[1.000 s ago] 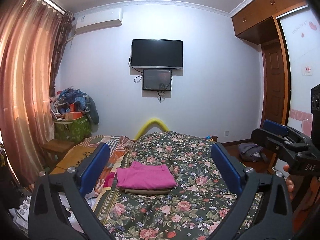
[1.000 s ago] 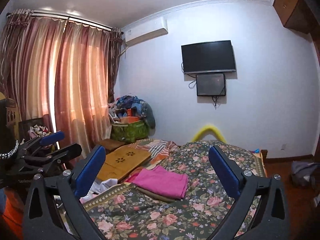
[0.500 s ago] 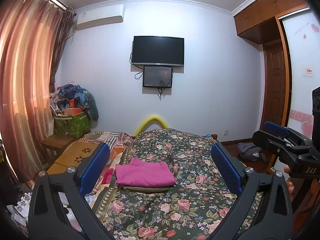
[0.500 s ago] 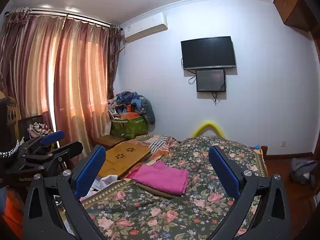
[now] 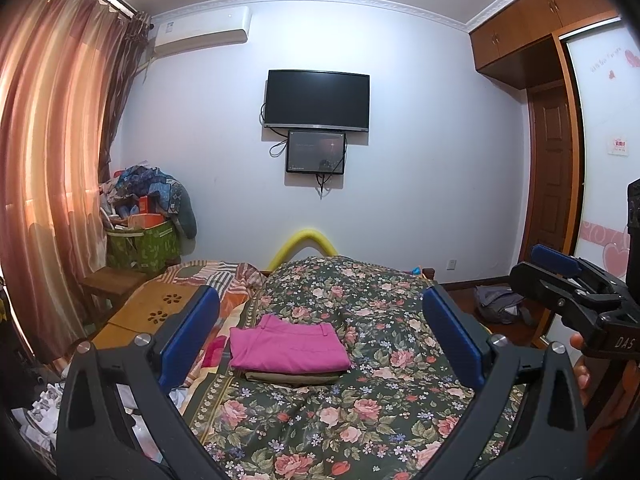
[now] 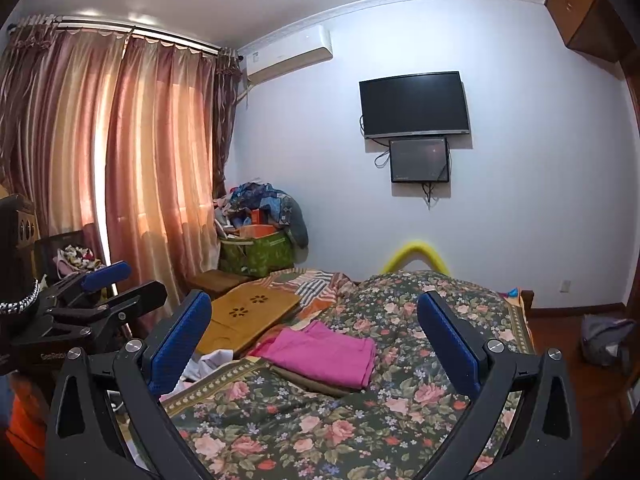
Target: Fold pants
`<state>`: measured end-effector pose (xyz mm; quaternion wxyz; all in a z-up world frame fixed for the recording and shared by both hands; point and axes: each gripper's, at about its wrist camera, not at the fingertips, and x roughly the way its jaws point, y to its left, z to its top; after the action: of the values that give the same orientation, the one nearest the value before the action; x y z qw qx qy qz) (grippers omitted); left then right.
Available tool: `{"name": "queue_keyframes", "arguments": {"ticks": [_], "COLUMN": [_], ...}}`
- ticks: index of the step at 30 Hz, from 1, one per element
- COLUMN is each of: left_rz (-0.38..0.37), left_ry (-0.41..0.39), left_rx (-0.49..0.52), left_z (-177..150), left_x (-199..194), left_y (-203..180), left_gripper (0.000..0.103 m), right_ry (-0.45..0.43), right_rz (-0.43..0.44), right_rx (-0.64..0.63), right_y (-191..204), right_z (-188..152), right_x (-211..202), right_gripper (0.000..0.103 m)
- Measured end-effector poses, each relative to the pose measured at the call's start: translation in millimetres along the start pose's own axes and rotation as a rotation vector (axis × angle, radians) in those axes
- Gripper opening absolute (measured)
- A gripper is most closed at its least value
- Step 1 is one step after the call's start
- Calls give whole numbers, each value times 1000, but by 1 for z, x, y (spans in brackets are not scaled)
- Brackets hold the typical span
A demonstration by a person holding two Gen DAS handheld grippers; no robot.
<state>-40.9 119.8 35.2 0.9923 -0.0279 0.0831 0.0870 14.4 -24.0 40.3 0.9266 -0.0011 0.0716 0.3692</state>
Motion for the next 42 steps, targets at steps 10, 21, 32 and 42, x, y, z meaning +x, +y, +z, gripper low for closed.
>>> {"name": "queue_keyframes", "arguments": {"ticks": [10, 21, 32, 42], "left_rz": [-17, -29, -40, -53], "left_ry": [9, 15, 21, 42], "left_rx": [2, 0, 6, 3], "left_z": [-1, 1, 0, -2], "left_x": [2, 4, 4, 9], "left_y": [0, 3, 3, 3], "left_gripper": [103, 103, 103, 103], "right_ry": [4, 4, 5, 9], "right_rz": [-2, -10, -17, -14], "right_rx": [10, 8, 13, 21], "right_y": [-2, -3, -2, -2], "right_z": [0, 1, 2, 1], "right_x": [-1, -2, -2, -2], "right_gripper": [103, 103, 103, 103]}}
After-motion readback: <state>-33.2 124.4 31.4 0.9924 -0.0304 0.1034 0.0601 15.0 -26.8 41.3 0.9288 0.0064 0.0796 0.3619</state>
